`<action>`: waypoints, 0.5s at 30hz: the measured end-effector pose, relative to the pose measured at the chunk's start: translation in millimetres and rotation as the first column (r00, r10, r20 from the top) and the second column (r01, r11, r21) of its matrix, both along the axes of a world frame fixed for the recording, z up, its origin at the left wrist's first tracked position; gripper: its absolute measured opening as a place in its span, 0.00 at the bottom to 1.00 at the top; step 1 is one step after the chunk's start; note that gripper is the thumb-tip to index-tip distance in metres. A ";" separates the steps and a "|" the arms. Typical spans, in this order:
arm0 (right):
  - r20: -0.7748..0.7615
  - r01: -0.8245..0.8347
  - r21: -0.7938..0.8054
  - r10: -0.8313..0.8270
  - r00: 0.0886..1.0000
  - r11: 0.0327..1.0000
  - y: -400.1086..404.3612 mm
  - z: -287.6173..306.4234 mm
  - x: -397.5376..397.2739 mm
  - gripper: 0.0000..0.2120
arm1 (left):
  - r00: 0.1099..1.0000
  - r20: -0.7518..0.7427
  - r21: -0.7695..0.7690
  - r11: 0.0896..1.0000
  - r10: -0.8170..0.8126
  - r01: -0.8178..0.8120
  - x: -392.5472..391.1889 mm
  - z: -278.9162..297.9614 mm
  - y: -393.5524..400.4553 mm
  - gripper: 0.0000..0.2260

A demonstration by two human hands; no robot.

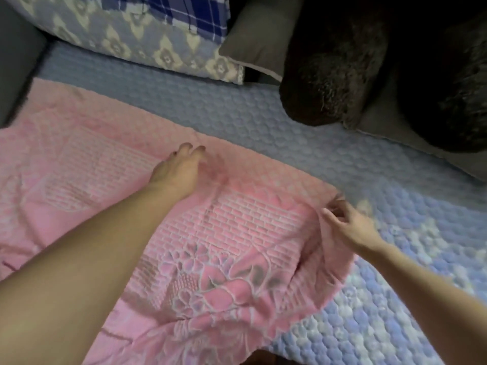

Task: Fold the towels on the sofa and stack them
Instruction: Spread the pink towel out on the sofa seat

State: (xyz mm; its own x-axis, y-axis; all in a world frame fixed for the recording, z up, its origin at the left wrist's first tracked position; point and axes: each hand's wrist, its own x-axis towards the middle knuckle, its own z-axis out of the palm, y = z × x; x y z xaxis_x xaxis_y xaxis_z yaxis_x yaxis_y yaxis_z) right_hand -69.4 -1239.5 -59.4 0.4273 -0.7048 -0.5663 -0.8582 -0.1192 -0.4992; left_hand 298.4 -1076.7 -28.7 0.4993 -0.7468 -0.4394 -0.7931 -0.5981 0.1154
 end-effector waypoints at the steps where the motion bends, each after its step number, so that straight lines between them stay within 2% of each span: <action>1: 0.033 -0.029 -0.003 0.029 0.999 1.000 2.3 2.1 -9.3 0.17 | 0.998 0.000 0.015 0.998 -0.061 0.061 0.5 -5.7 -21.2 0.30; 3: 0.049 -0.139 -0.018 0.140 0.989 0.990 6.7 0.4 -34.9 0.19 | 0.990 -0.015 0.079 0.987 -0.138 0.139 -0.1 -22.5 -51.0 0.32; 6: -0.099 -0.272 0.028 0.274 0.957 0.962 4.7 -5.4 -72.5 0.16 | 0.990 -0.047 0.171 0.976 -0.133 0.139 -4.0 -47.7 -76.6 0.28; 9: -0.146 -0.215 -0.002 0.212 0.966 0.977 1.2 -15.1 -99.6 0.22 | 0.994 -0.037 0.255 0.961 -0.103 0.109 -14.5 -56.2 -81.6 0.20; 11: -0.173 -0.144 -0.048 0.134 0.976 0.988 -11.6 -12.5 -108.0 0.18 | 0.991 0.021 0.325 0.938 -0.134 0.120 -15.1 -51.3 -81.0 0.17; 12: -0.169 -0.103 -0.089 0.087 0.982 0.991 -22.4 -7.5 -107.3 0.16 | 0.992 0.081 0.292 0.954 -0.094 0.066 -9.1 -46.0 -82.9 0.16; 13: -0.157 -0.054 -0.141 0.031 0.987 0.989 -35.6 -0.9 -102.6 0.15 | 0.988 0.156 0.196 0.980 -0.018 -0.014 2.6 -40.3 -88.0 0.15; 15: -0.128 0.044 -0.280 -0.083 0.988 0.959 -72.0 10.3 -87.6 0.17 | 0.934 0.259 -0.091 0.969 0.247 -0.232 35.0 -22.6 -112.8 0.14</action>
State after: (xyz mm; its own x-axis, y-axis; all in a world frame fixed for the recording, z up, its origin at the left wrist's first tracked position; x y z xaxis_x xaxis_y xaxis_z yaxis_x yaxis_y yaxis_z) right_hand -157.0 -1311.5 -49.1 0.3087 -0.8648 -0.3961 -0.9264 -0.1790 -0.3313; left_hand 333.5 -1189.4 -51.2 0.7591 -0.6106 -0.2256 -0.6335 -0.7727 -0.0402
